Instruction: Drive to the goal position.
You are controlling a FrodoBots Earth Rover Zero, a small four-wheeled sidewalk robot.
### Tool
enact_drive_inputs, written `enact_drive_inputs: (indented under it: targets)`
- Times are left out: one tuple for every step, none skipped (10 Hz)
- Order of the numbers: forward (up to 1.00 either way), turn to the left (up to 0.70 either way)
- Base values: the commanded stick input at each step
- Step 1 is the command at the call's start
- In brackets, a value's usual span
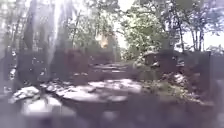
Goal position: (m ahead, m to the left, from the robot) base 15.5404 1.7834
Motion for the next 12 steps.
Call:
enact_drive_inputs:
  targets:
    - [0.45,0.0]
    - [0.45,0.02]
    - [0.45,0.1]
    - [0.45,0.18]
    - [0.45,0.26]
    - [0.45,0.27]
    - [0.45,0.24]
    - [0.45,0.14]
    - [0.45,0.05]
    - [0.45,0.0]
    - [0.45,0.0]
    - [0.45,0.0]
